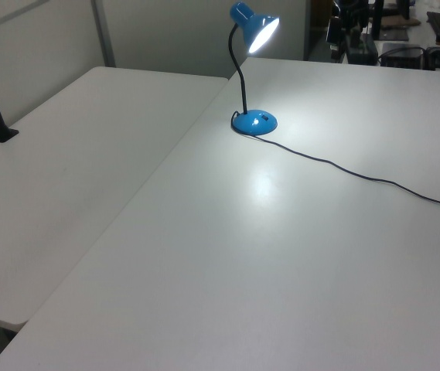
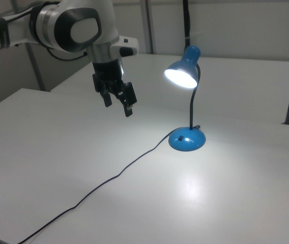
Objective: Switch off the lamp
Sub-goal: 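Move the gripper down over the blue lamp base toward its switch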
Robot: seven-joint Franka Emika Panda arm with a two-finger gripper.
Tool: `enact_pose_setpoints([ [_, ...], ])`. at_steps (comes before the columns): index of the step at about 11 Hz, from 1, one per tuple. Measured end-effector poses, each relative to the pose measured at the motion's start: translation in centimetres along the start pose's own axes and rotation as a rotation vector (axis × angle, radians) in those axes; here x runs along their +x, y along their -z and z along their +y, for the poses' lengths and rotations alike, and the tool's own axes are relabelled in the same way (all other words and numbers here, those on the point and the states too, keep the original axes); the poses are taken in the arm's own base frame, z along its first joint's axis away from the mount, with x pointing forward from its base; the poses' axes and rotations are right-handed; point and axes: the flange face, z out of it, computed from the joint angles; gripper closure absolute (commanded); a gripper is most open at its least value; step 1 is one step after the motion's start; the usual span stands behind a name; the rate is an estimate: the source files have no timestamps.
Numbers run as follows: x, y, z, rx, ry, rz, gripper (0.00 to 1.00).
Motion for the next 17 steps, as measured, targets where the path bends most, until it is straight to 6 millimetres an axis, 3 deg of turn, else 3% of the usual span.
enact_pose_setpoints([
  [4,0.0,0.0,0.2,-0.001,-0.003,0.0,0.03],
  [5,0.0,0.0,0.2,-0.001,-0.003,0.0,0.11],
  [7,0.0,0.0,0.2,-0.001,-0.003,-0.001,0.4],
  [9,0.0,0.0,0.3,-0.002,-0.002,-0.001,0.8],
  [10,0.0,0.0,0.3,-0.002,0.012,-0.001,0.9],
  [14,1.2,-1.6,1.0,-0.014,0.05,0.014,0.93],
  [17,3.6,-5.6,1.7,-0.038,0.055,0.087,0.93],
])
